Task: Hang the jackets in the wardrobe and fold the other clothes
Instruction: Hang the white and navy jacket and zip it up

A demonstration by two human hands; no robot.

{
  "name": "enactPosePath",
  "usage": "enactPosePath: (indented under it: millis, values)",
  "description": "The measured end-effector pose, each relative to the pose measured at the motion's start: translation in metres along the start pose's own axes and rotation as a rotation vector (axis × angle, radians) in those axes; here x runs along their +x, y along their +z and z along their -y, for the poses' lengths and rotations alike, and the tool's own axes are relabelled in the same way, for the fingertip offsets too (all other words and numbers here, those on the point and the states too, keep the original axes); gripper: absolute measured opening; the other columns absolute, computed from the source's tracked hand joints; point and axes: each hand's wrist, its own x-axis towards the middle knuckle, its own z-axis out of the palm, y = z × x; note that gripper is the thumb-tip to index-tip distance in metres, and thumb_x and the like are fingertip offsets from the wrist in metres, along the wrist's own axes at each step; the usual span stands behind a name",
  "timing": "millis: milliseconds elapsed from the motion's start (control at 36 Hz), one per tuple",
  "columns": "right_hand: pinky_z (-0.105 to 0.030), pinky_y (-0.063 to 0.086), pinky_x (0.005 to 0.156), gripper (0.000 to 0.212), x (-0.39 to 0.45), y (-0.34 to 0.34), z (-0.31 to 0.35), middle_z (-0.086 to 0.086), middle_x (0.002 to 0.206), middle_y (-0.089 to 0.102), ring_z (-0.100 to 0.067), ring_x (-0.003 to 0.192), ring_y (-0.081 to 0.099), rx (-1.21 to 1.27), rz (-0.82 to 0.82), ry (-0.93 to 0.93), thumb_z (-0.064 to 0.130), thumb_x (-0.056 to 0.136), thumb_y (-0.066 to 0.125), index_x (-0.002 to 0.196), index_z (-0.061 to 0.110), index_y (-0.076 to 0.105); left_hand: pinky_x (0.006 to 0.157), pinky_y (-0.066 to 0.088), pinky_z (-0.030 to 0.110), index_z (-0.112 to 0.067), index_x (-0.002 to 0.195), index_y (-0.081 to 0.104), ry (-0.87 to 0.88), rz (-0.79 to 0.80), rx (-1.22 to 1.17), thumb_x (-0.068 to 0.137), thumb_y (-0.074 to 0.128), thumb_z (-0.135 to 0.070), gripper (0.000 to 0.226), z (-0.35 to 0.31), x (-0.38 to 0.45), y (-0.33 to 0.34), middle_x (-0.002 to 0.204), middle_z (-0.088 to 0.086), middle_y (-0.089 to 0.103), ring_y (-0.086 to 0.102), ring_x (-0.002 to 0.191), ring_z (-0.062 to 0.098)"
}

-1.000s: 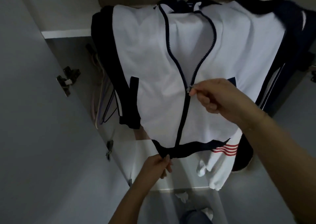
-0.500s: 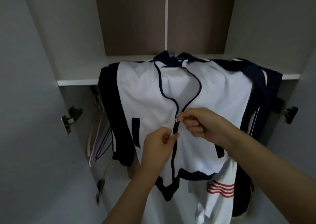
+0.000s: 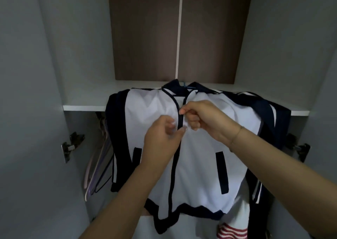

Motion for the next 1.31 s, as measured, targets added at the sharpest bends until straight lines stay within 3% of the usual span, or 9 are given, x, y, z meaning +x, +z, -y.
enactPosePath:
  millis: [194, 333, 500, 639, 722, 806, 917, 1083, 1306]
  values:
    - [-0.018, 0.014, 0.035, 0.034, 0.012, -0.020, 0.009, 0.008, 0.038, 0.026, -0.005, 0.030, 0.019, 0.197, 0.067, 0.156, 0.010, 0.095, 0.042, 0.063, 0.013, 0.054, 0.062, 0.045, 0.027, -0.007, 0.074, 0.059, 0.089, 0.006, 0.124, 0.085, 0.069, -0.016, 0.017, -0.002, 0.028, 0.014, 0.066, 0.002, 0.061, 0.058, 0.063, 0.017]
    - [-0.018, 0.007, 0.037, 0.030, 0.034, -0.041, 0.025, 0.008, 0.035, 0.026, -0.004, 0.025, 0.020, 0.379, 0.105, 0.262, 0.012, 0.097, 0.035, 0.071, 0.011, 0.049, 0.061, 0.045, 0.019, -0.019, 0.069, 0.059, 0.002, 0.116, 0.115, 0.082, 0.072, -0.019, 0.019, 0.014, 0.026, 0.011, 0.062, -0.010, 0.058, 0.053, 0.058, 0.005]
    - [-0.017, 0.011, 0.031, 0.033, 0.064, -0.053, 0.040, 0.007, 0.035, 0.029, -0.004, 0.025, 0.022, 0.418, 0.097, 0.319, 0.013, 0.099, 0.034, 0.073, 0.008, 0.052, 0.059, 0.041, 0.011, -0.024, 0.067, 0.052, 0.033, 0.194, 0.223, 0.082, 0.071, -0.022, 0.024, 0.013, 0.033, 0.001, 0.061, -0.009, 0.054, 0.050, 0.057, 0.004]
    - [-0.016, 0.014, 0.026, 0.034, 0.085, -0.057, 0.043, 0.006, 0.036, 0.029, -0.004, 0.024, 0.022, 0.327, 0.116, 0.303, 0.010, 0.099, 0.032, 0.073, 0.005, 0.053, 0.060, 0.039, 0.009, -0.024, 0.081, 0.051, 0.244, 0.051, 0.251, 0.084, 0.068, -0.035, 0.021, -0.010, 0.067, 0.000, 0.078, -0.014, 0.051, 0.051, 0.068, 0.002]
    - [-0.016, 0.017, 0.024, 0.036, 0.093, -0.062, 0.044, 0.005, 0.037, 0.030, -0.005, 0.025, 0.022, 0.297, 0.131, 0.319, 0.010, 0.099, 0.034, 0.071, 0.004, 0.055, 0.059, 0.035, 0.014, -0.023, 0.084, 0.051, 0.273, 0.050, 0.311, 0.085, 0.066, -0.037, 0.021, -0.021, 0.103, 0.007, 0.082, -0.013, 0.048, 0.049, 0.073, 0.005]
    - [-0.016, 0.018, 0.023, 0.036, 0.103, -0.069, 0.043, 0.006, 0.035, 0.029, -0.005, 0.023, 0.023, 0.364, 0.144, 0.379, 0.011, 0.098, 0.035, 0.069, 0.004, 0.055, 0.059, 0.038, 0.021, -0.017, 0.077, 0.056, 0.201, 0.171, 0.398, 0.087, 0.064, -0.041, 0.027, -0.019, 0.132, 0.022, 0.076, -0.005, 0.057, 0.054, 0.071, 0.011]
    - [-0.015, 0.017, 0.024, 0.040, 0.125, -0.078, 0.040, 0.005, 0.035, 0.030, -0.006, 0.022, 0.024, 0.453, 0.100, 0.465, 0.012, 0.098, 0.033, 0.066, 0.002, 0.054, 0.053, 0.035, 0.010, -0.023, 0.062, 0.056, 0.143, 0.315, 0.382, 0.085, 0.066, -0.041, 0.031, -0.005, 0.145, 0.033, 0.056, -0.010, 0.053, 0.047, 0.055, 0.002]
    - [-0.015, 0.018, 0.024, 0.040, 0.166, -0.094, 0.049, 0.004, 0.035, 0.032, -0.007, 0.022, 0.026, 0.484, 0.067, 0.516, 0.007, 0.093, 0.035, 0.058, 0.000, 0.054, 0.056, 0.035, 0.004, -0.027, 0.057, 0.054, 0.168, 0.381, 0.376, 0.084, 0.066, -0.040, 0.032, 0.003, 0.154, 0.033, 0.047, -0.025, 0.052, 0.050, 0.057, -0.012]
    - [-0.013, 0.021, 0.025, 0.038, 0.222, -0.115, 0.047, 0.004, 0.034, 0.033, -0.006, 0.021, 0.027, 0.594, -0.160, 0.467, 0.004, 0.100, 0.029, 0.069, 0.003, 0.050, 0.049, 0.033, 0.007, -0.028, 0.056, 0.053, 0.121, 0.491, 0.339, 0.083, 0.068, -0.043, 0.034, 0.001, 0.165, 0.029, 0.047, -0.016, 0.053, 0.050, 0.051, -0.008]
